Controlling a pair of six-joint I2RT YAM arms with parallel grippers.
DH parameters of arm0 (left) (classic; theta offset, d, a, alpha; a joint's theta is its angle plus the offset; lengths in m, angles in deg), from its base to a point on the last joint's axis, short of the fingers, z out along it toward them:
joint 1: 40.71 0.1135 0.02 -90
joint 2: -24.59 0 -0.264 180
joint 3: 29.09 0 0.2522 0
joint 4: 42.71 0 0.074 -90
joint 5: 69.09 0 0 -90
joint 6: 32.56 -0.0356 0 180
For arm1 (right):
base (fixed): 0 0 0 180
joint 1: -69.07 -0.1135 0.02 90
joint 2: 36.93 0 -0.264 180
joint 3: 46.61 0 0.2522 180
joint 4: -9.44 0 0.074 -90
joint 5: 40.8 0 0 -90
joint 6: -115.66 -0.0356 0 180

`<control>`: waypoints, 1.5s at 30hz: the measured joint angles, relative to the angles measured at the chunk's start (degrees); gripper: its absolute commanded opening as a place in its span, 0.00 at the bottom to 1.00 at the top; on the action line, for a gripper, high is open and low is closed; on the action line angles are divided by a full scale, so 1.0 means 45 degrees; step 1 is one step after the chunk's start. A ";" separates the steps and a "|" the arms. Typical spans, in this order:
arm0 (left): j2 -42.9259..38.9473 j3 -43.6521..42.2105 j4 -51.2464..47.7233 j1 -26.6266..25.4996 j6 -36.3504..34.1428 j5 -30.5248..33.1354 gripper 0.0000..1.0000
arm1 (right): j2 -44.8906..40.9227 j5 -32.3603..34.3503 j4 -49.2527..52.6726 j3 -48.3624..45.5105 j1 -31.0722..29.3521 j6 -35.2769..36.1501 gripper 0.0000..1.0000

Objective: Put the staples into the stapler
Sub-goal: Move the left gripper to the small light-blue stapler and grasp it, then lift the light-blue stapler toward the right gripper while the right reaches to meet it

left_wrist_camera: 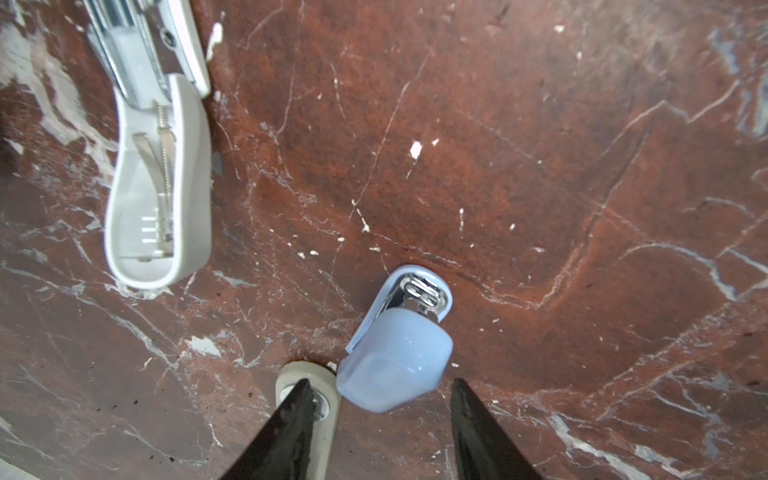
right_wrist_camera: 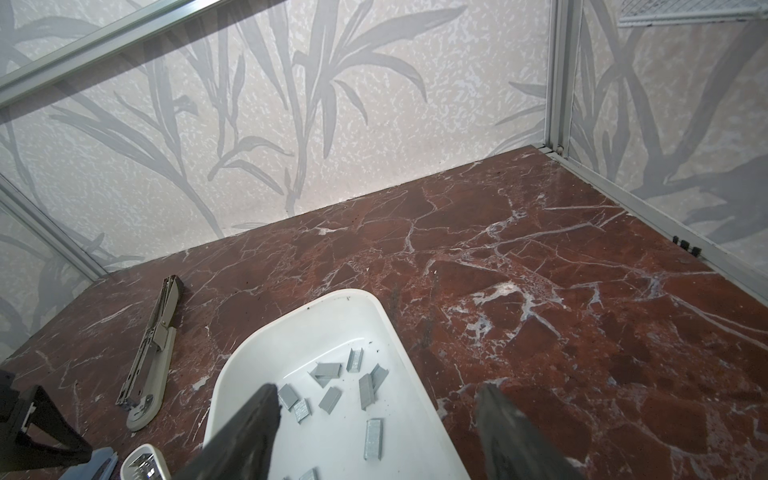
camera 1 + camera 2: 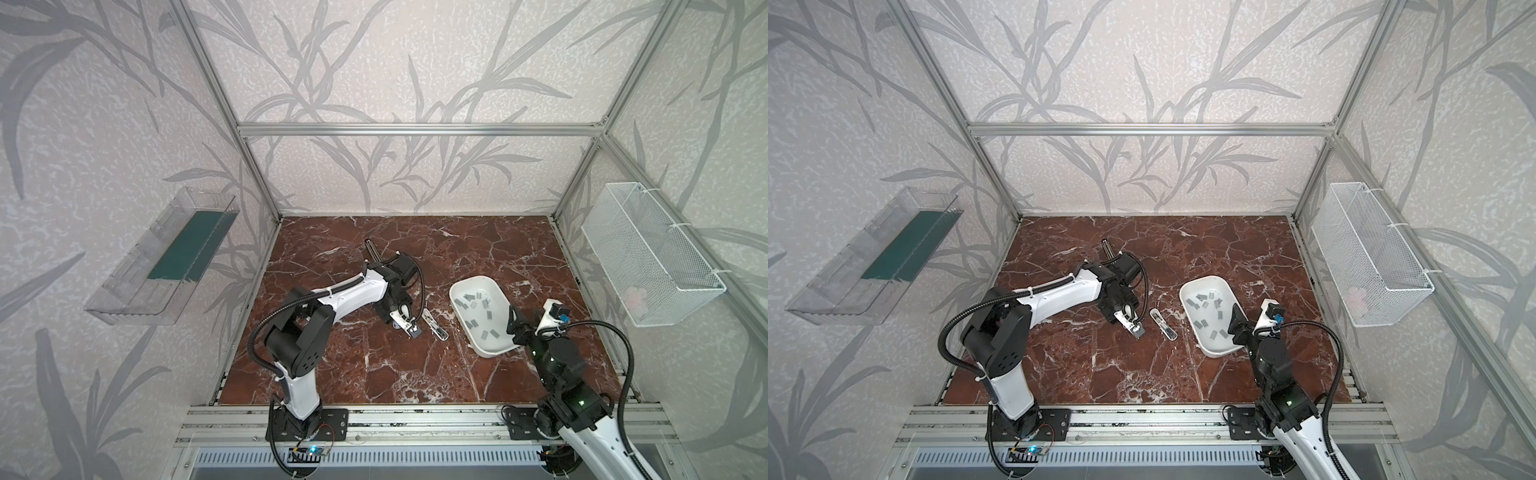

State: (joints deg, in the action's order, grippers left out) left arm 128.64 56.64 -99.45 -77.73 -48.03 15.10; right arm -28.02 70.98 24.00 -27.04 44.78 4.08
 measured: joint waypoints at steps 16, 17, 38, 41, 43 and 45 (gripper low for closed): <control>0.0889 0.0359 -0.0238 -0.0345 0.0199 -0.0087 0.27 | -0.0068 -0.0010 0.0117 0.0000 0.0000 0.0000 0.75; 0.0894 0.0437 -0.0277 -0.0345 0.0233 -0.0112 0.24 | -0.0073 -0.0010 0.0141 0.0000 0.0000 0.0000 0.75; -0.3162 0.1093 0.0695 -0.1044 0.3177 -0.0831 0.00 | 0.0403 -0.0243 0.0097 0.0000 0.0000 0.0010 0.75; -0.4031 0.1064 0.0588 -0.2025 0.5693 -0.0772 0.00 | 0.0690 -0.0306 -0.0034 0.0000 0.0000 0.0015 0.75; -0.4473 0.0753 0.0374 -0.2701 0.7271 -0.0607 0.00 | 0.0855 -0.0408 -0.0160 0.0000 0.0000 0.0053 0.75; -0.5255 -0.0510 0.0612 -0.3337 0.8655 -0.0117 0.00 | 0.1107 -0.0641 -0.0432 0.0000 0.0000 0.0107 0.75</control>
State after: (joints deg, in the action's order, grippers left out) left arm 104.99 54.34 -96.70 -92.74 -9.08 14.58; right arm -23.04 68.10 22.05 -27.04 44.78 4.56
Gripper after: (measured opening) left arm 0.268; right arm 0.753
